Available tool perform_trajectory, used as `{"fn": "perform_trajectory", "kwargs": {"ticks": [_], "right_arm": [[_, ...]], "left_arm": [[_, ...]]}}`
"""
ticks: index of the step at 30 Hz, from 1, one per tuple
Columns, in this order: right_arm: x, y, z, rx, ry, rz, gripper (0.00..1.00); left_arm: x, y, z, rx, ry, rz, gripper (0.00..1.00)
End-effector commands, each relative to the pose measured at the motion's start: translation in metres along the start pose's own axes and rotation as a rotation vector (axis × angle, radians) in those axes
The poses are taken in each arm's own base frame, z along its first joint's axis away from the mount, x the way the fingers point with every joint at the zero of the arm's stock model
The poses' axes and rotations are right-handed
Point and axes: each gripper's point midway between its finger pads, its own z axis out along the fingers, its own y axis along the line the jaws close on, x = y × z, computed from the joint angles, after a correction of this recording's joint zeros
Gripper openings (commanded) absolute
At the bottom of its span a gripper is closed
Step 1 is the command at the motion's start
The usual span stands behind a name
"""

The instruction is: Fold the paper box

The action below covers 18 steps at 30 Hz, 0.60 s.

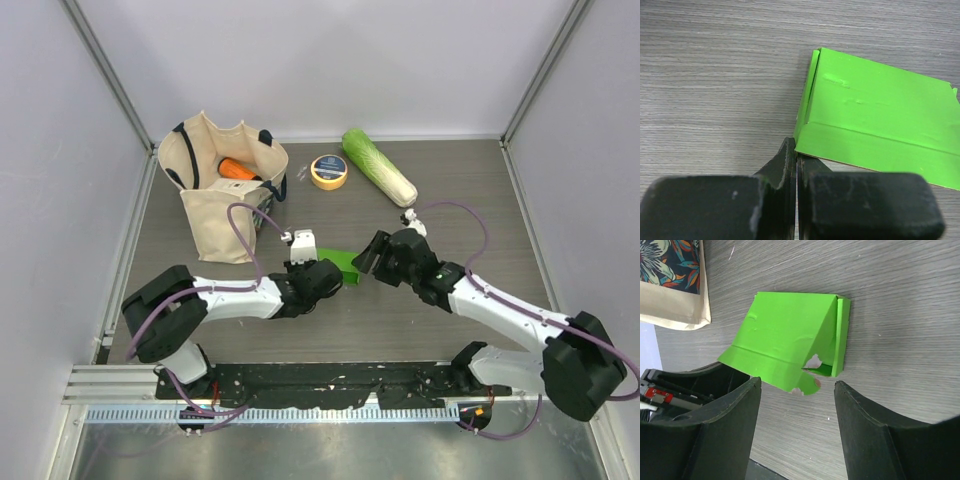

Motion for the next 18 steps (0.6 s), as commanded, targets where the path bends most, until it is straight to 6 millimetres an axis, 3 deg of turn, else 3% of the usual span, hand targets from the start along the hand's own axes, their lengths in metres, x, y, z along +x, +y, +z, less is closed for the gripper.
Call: {"fn": "perform_trajectory", "kwargs": {"ticks": [1, 6, 13, 15, 16, 18], "right_arm": [[-0.007, 0.018, 0.012, -0.084, -0.028, 0.004, 0.65], [0.008, 0.022, 0.031, -0.15, 0.009, -0.02, 0.63], [0.031, -0.01, 0.048, -0.129, 0.019, -0.028, 0.58], [0.031, -0.012, 0.05, -0.136, 0.006, -0.026, 0.57], [0.031, -0.022, 0.053, -0.105, -0.012, -0.024, 0.56], [0.032, -0.024, 0.054, -0.107, -0.019, -0.035, 0.56]], "left_arm": [[-0.005, -0.001, -0.001, -0.019, -0.017, 0.022, 0.0], [-0.003, -0.002, -0.002, -0.008, -0.006, 0.022, 0.0], [-0.002, -0.01, -0.011, 0.073, 0.02, 0.015, 0.01], [-0.005, -0.014, -0.017, 0.11, 0.024, 0.005, 0.06], [0.0, -0.014, -0.019, 0.131, 0.046, 0.011, 0.13], [-0.001, -0.015, -0.027, 0.168, 0.06, 0.009, 0.22]]}}
